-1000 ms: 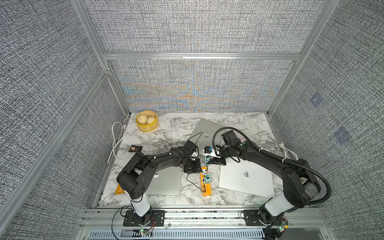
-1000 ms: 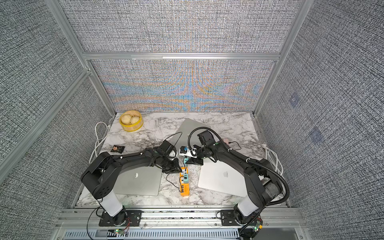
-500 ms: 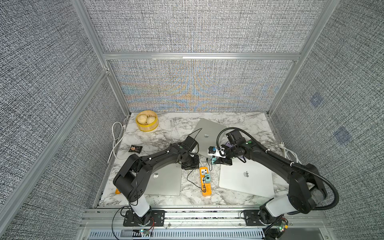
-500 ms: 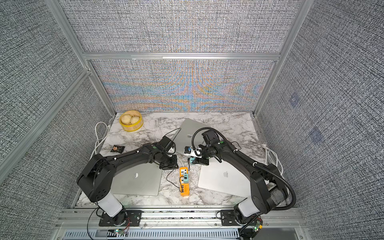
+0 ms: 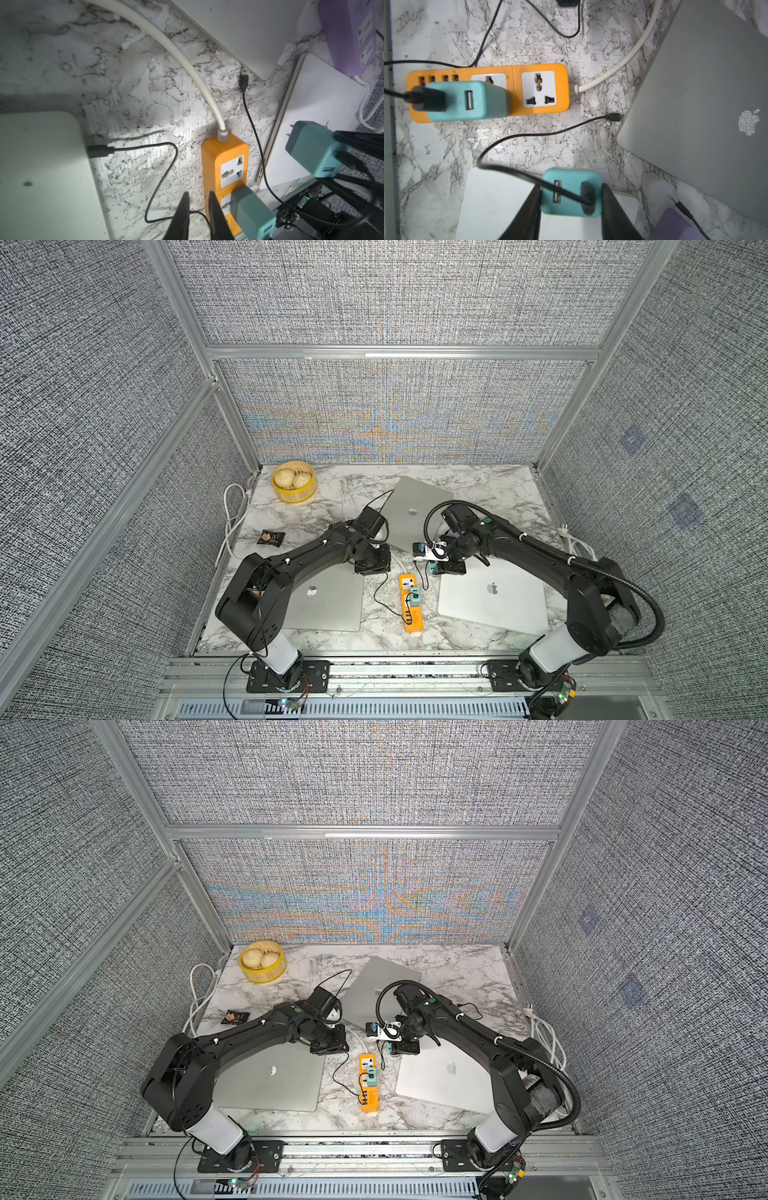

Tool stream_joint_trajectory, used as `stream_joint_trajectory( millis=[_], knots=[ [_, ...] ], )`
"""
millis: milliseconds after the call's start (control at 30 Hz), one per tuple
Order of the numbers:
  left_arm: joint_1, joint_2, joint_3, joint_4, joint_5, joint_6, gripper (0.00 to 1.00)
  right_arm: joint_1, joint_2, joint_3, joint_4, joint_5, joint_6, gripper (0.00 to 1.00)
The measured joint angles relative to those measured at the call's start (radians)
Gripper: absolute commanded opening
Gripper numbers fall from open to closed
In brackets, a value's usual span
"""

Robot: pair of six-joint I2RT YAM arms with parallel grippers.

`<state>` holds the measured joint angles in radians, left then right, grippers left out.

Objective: Unplug the laptop charger
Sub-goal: Place the plug at the center of the board.

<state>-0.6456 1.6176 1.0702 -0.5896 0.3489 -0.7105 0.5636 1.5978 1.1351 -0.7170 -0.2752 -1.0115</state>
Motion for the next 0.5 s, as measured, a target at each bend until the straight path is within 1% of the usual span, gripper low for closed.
stream_joint_trajectory(
  millis=[267, 500],
  knots=[
    [0.085, -0.082, -0.025, -0.043, 0.001, 0.033, 0.19, 0.054, 0.082, 0.052, -0.023, 0.087, 0.013, 0.11],
    [0.159, -0.161, -0.058, -0.090, -0.002, 0.063, 0.19, 0.080, 0.148, 0.101, -0.044, 0.135, 0.032, 0.11]
  ],
)
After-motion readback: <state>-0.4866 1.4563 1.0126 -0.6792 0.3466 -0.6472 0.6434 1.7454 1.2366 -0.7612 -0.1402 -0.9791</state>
